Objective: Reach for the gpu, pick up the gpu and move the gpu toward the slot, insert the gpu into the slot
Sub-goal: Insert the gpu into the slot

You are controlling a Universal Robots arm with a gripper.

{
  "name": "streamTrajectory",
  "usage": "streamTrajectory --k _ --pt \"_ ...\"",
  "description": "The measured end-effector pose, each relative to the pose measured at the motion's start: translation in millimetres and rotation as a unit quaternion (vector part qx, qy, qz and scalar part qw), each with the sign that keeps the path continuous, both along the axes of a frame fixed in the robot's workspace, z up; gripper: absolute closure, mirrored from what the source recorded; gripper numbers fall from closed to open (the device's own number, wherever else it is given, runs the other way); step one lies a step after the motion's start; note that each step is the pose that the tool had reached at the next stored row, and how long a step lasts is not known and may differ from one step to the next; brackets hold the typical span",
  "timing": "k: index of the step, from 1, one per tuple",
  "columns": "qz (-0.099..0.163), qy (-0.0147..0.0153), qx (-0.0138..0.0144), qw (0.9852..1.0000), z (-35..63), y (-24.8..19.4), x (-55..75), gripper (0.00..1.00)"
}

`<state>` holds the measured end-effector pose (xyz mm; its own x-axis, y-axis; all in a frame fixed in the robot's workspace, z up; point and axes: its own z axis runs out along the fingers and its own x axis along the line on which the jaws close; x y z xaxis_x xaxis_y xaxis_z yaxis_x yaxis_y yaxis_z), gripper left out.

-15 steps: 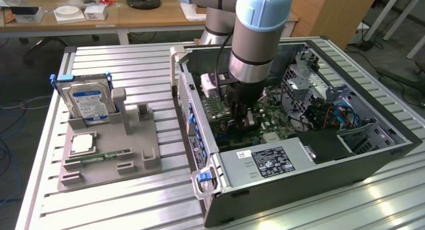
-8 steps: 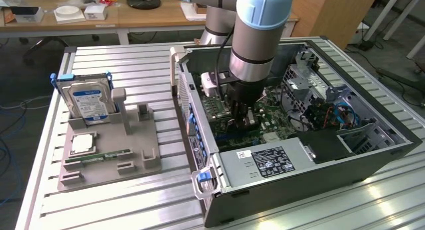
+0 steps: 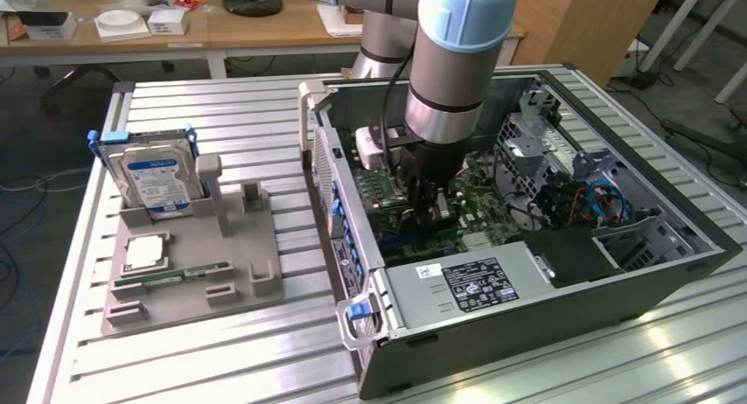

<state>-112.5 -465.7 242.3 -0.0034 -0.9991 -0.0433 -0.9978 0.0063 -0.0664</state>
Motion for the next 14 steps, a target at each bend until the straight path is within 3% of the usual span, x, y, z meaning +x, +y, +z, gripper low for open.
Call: streamTrajectory --k 14 --pt "0.000 0.0000 0.0001 1.0000 -1.3 2.0 -1.5 0.74"
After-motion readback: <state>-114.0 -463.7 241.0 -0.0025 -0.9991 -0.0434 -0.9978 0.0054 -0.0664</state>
